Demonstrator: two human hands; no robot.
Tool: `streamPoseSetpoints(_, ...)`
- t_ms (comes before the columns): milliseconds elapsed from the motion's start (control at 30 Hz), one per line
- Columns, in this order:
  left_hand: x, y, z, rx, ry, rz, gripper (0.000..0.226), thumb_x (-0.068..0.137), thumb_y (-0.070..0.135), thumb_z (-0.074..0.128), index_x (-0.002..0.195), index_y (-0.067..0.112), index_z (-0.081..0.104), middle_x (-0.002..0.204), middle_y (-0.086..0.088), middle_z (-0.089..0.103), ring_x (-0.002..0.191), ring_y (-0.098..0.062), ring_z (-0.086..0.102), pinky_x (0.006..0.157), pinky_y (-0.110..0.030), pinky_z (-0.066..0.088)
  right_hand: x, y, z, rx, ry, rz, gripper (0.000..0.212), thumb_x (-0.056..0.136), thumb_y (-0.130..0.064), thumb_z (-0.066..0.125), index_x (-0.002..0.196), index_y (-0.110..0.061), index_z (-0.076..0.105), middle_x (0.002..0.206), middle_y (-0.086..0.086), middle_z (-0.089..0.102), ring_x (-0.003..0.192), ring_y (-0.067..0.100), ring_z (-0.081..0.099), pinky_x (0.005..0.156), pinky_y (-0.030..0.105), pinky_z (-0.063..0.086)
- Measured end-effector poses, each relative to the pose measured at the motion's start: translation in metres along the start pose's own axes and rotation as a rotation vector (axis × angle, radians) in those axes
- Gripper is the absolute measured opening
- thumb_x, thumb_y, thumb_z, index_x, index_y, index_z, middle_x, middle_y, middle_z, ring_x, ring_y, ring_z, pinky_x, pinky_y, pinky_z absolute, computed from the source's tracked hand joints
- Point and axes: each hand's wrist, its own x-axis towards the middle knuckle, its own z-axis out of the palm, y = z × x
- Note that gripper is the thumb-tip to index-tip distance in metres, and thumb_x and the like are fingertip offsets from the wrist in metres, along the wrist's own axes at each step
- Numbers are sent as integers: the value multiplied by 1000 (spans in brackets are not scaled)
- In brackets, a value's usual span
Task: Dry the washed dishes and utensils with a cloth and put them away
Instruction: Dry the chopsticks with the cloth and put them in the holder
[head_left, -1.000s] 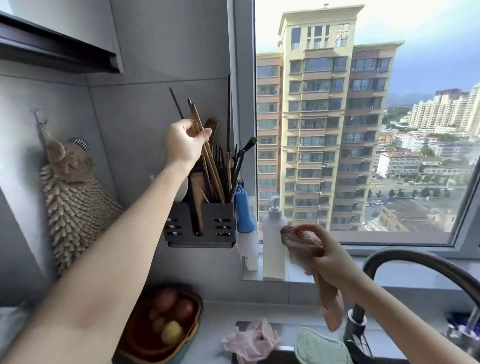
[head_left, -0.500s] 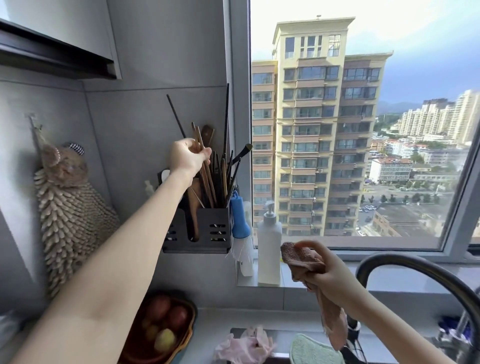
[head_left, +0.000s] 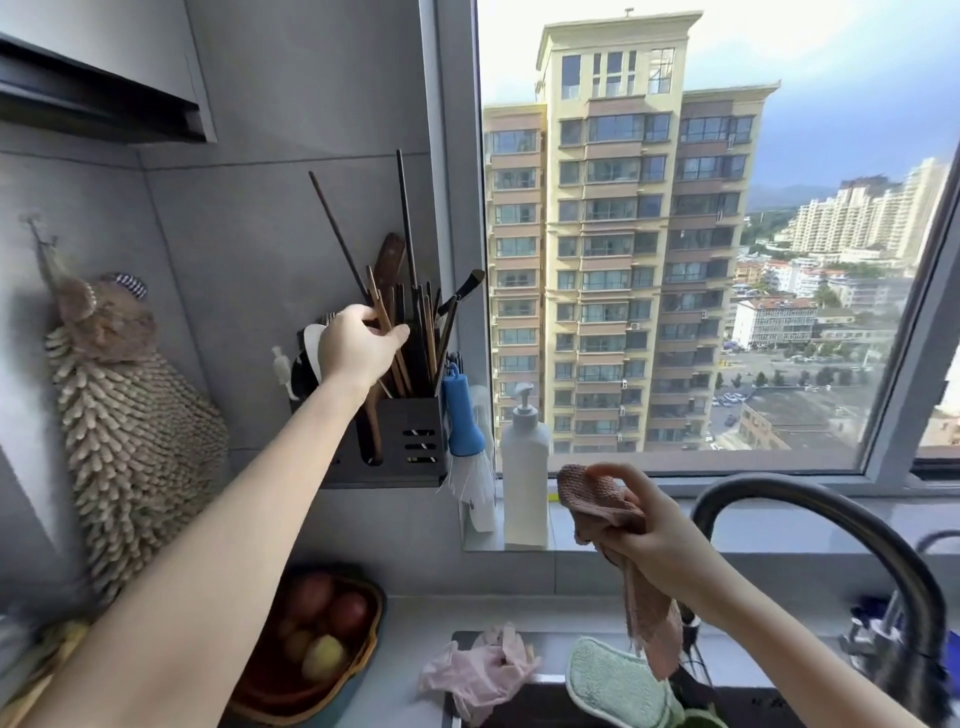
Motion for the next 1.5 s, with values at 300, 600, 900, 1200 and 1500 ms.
streamPoseSetpoints(300,-82,75,15,-103,61,373,23,88,11,53,109,8,63,97,-7,69,86,-20,63,79,-28,50,-61,8,-62,-52,108,-60,63,83,-7,70,111,-61,51,106,-22,67,96,-4,64,77,11,48)
streamPoseSetpoints(600,-277,189,114,-353,-635,585,16,87,17,64,102,20,65,87,12,65,78,5,60,65,-3,45,-192,31,-182,-77,442,3,42,81,-14,74,112,-41,65,104,-19,71,97,0,66,82,12,48)
streamPoseSetpoints(900,-524,236,272,1,-1330,574,24,91,36,51,101,19,65,98,-1,70,95,-20,64,79,-28,48,-359,104,-330,-252,823,378,45,82,8,64,112,-26,68,95,-28,70,90,-12,63,75,2,43)
streamPoseSetpoints(1200,-642,215,377,95,-1499,-196,38,95,42,44,105,6,46,91,-13,64,76,-29,65,67,-37,57,-412,168,-399,-227,836,512,49,81,2,65,110,-38,66,103,-24,70,101,-5,63,87,12,46)
streamPoseSetpoints(1500,-599,207,342,-241,-1339,-476,31,96,15,49,73,5,66,56,-1,59,48,-10,43,49,-20,35,-377,182,-377,-231,860,509,44,88,-2,60,127,-23,62,108,-22,65,105,-10,55,79,-6,35)
